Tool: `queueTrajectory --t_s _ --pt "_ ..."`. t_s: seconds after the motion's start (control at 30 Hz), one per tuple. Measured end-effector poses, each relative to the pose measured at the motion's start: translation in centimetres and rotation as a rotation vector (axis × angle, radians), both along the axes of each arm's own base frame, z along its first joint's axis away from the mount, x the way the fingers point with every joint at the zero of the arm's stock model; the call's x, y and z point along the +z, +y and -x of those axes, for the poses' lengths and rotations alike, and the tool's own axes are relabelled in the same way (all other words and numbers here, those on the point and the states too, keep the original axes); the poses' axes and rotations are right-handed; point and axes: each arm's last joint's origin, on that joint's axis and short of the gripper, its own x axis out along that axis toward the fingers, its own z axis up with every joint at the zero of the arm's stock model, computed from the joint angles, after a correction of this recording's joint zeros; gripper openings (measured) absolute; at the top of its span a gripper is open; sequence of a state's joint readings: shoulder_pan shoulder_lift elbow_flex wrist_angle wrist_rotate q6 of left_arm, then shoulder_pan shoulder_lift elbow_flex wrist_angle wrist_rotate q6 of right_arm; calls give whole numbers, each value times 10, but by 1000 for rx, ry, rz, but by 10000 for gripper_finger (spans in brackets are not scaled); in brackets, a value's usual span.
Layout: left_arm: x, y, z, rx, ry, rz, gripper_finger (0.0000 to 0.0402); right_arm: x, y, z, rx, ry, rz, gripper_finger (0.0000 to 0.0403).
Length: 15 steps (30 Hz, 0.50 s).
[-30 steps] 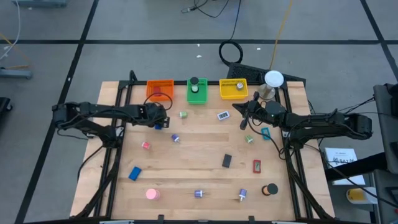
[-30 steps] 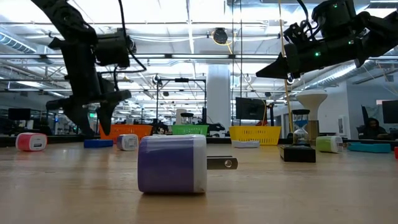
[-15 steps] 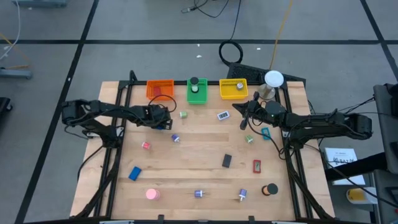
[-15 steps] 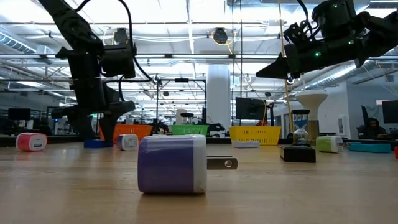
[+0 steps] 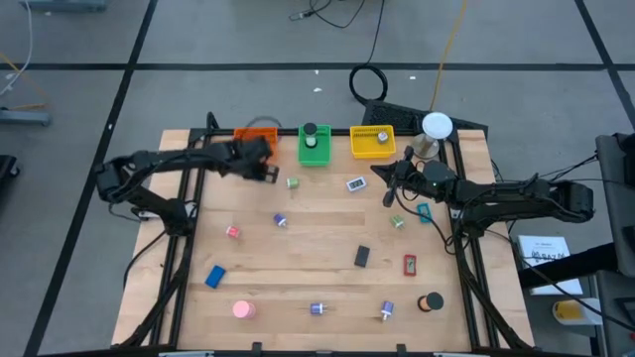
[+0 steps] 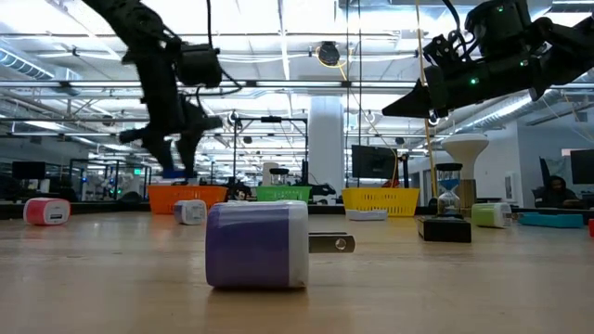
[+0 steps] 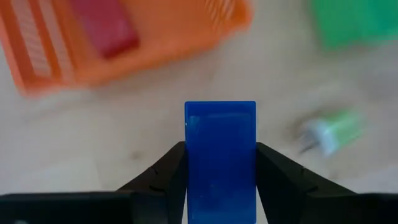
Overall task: Pick & Place Office items
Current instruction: Put the right blue digital clock into the orange bin
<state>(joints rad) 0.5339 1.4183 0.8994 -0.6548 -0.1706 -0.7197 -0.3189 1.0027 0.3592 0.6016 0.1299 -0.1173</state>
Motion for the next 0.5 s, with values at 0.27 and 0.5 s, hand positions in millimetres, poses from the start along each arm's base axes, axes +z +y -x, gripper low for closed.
queueTrajectory --t_s 0.27,0.5 --pt "22 57 9 105 -103 -113 153 0 0 0 0 1 0 4" --pt "-15 86 -7 127 -131 -98 153 0 0 0 0 0 0 4"
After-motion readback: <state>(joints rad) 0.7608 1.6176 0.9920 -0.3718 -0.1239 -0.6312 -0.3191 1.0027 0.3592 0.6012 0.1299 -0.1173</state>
